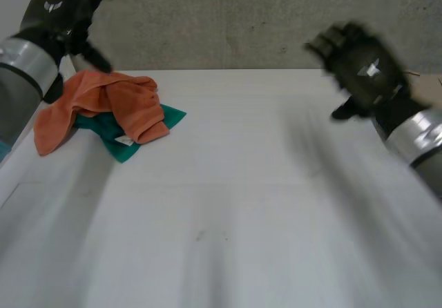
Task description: Fold the laundry.
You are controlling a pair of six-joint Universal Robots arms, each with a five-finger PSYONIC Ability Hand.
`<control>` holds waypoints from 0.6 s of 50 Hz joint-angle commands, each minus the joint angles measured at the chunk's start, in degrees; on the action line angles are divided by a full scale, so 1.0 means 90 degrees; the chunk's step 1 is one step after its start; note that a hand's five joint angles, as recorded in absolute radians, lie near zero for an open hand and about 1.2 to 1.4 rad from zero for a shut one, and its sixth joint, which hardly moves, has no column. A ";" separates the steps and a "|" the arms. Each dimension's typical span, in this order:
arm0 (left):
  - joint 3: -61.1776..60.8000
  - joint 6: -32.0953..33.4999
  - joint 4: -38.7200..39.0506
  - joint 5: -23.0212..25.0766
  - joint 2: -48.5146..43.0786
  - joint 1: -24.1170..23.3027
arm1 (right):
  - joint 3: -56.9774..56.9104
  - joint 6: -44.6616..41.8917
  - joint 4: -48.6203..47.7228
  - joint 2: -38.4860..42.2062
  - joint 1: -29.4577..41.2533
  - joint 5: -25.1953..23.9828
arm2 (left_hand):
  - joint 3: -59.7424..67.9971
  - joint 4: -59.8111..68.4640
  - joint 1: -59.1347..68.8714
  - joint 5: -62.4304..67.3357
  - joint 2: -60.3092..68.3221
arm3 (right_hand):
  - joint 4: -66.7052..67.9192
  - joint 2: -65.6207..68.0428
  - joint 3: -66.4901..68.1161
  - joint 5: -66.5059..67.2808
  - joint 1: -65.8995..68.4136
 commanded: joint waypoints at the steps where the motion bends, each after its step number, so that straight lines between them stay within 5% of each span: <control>1: 0.0953 0.0935 0.0825 0.0474 -0.2163 0.0727 | 0.0914 -0.0952 0.0244 0.0266 0.0303 0.0010 | 0.0100 0.0091 0.0078 0.0072 0.0101 | -0.0262 -0.0262 -0.0255 -0.0300 -0.0355; 14: 0.3687 0.1043 0.1451 0.0699 -0.5396 0.1099 | 0.1120 -0.1353 0.1104 0.0657 0.0225 -0.0009 | 0.0679 0.0669 0.0656 0.0650 0.0679 | -0.0262 -0.0262 -0.0255 -0.0300 -0.0355; 19: 0.4420 0.1053 0.1490 0.0680 -0.6002 0.1119 | 0.1081 -0.1353 0.1104 0.0657 0.0059 0.0001 | 0.3079 0.3070 0.3056 0.3051 0.3080 | -0.0262 -0.0262 -0.0255 -0.0300 -0.0355; 23: 0.4266 0.1053 0.1626 0.0553 -0.5935 0.1080 | 0.1052 -0.1353 0.1094 0.0657 -0.0010 -0.0009 | 0.7346 0.7336 0.7323 0.7317 0.7346 | -0.0262 -0.0262 -0.0255 -0.0300 -0.0355; 30: 0.2346 0.0917 0.2765 -0.0004 -0.3977 0.0612 | 0.1042 -0.1343 0.1045 0.0676 -0.0039 -0.0019 | 0.7350 0.7340 0.7327 0.7321 0.7350 | -0.0262 -0.0262 -0.0255 -0.0300 -0.0355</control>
